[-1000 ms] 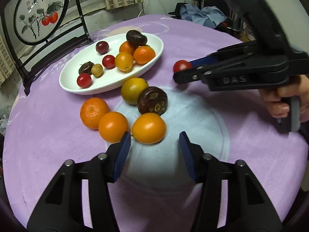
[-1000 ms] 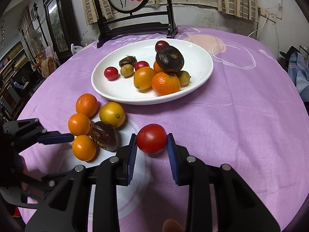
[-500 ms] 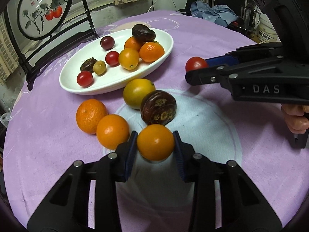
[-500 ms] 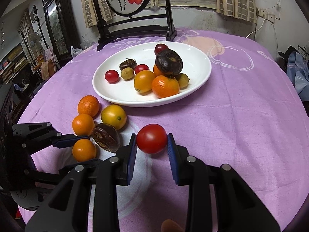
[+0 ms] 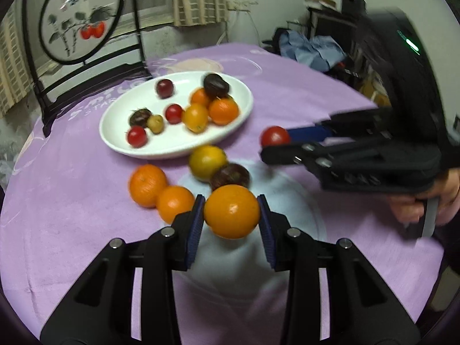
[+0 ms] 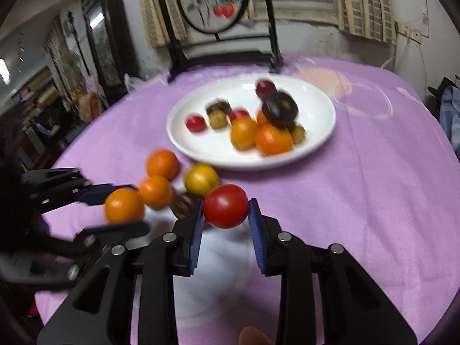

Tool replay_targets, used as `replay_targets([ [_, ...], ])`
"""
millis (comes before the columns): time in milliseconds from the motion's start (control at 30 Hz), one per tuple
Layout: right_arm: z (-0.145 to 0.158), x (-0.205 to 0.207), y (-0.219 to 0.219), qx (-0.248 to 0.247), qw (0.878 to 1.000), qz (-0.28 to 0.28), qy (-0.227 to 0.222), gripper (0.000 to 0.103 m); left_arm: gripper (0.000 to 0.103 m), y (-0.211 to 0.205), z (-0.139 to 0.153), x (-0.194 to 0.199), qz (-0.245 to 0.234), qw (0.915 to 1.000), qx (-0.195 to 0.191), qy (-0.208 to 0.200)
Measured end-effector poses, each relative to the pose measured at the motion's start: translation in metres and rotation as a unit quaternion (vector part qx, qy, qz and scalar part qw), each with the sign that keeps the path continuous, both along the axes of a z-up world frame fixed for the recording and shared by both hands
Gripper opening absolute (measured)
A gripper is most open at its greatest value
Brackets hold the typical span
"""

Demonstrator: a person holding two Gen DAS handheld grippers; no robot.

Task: Organize fruits
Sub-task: 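Carry the orange and red tomato to the plate and open both tools, then grasp an orange with the left tool while the right tool grasps a dark brown fruit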

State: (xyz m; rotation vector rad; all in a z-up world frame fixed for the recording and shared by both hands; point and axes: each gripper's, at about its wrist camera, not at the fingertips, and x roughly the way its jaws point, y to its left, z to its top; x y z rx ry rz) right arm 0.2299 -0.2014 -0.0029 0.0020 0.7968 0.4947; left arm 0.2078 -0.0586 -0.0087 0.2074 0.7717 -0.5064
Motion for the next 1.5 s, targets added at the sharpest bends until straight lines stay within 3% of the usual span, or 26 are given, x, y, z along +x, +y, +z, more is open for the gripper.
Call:
replay_targets([
  [133,0.027,0.020,-0.003,0.033,0.998,-0.028,-0.048,0.031,0.037,0.016,0.021,0.038,0.053,0.9982,-0.027,-0.010],
  [233,0.034,0.047,0.003,0.032,0.997,-0.046,-0.058,0.031,0.037,0.022,0.029,0.071,0.096,0.9945,-0.014,-0.039],
  [500,0.016,0.104,0.038,0.015,0.998,-0.040,-0.055,0.032,0.037,0.034,0.015,0.140,0.147,0.9887,-0.027,-0.009],
  [533,0.013,0.108,0.042,0.012,0.998,-0.038,-0.053,0.038,0.037,0.035,0.013,0.143,0.146,0.9889,-0.026,-0.006],
  [567,0.012,0.110,0.043,0.012,0.998,-0.038,-0.051,0.038,0.039,0.034,0.011,0.148,0.147,0.9889,-0.024,-0.003],
  [600,0.011,0.111,0.043,0.013,0.998,-0.038,-0.050,0.038,0.049,0.035,0.010,0.150,0.150,0.9884,-0.022,-0.003],
  [667,0.015,0.107,0.038,0.023,0.998,-0.036,-0.048,0.040,0.064,0.039,0.013,0.147,0.159,0.9869,-0.026,-0.013],
  [733,0.023,0.097,0.033,0.035,0.997,-0.033,-0.052,0.040,0.070,0.044,0.020,0.142,0.162,0.9860,-0.036,-0.018],
  [800,0.029,0.084,0.030,0.039,0.997,-0.030,-0.058,0.040,0.083,0.050,0.027,0.135,0.171,0.9840,-0.045,-0.023],
  [867,0.028,0.070,0.030,0.042,0.997,-0.024,-0.052,0.042,0.086,0.055,0.030,0.126,0.182,0.9816,-0.051,-0.029],
  [967,0.019,0.044,0.033,0.025,0.999,-0.011,-0.043,0.046,0.087,0.065,0.025,0.111,0.194,0.9794,-0.051,-0.020],
  [1067,0.008,0.027,0.036,0.001,1.000,-0.019,-0.024,0.056,0.087,0.076,0.018,0.093,0.212,0.9761,-0.042,-0.017],
  [1233,-0.017,0.011,0.051,-0.029,0.999,-0.005,0.029,0.056,0.092,0.096,0.013,0.064,0.246,0.9679,-0.048,-0.012],
  [1400,-0.025,0.008,0.061,-0.064,0.998,-0.003,0.025,0.056,0.095,0.098,0.023,0.050,0.259,0.9641,-0.029,-0.050],
  [1500,-0.031,0.011,0.060,-0.069,0.997,-0.010,0.029,0.052,0.095,0.098,0.026,0.048,0.253,0.9657,-0.032,-0.048],
])
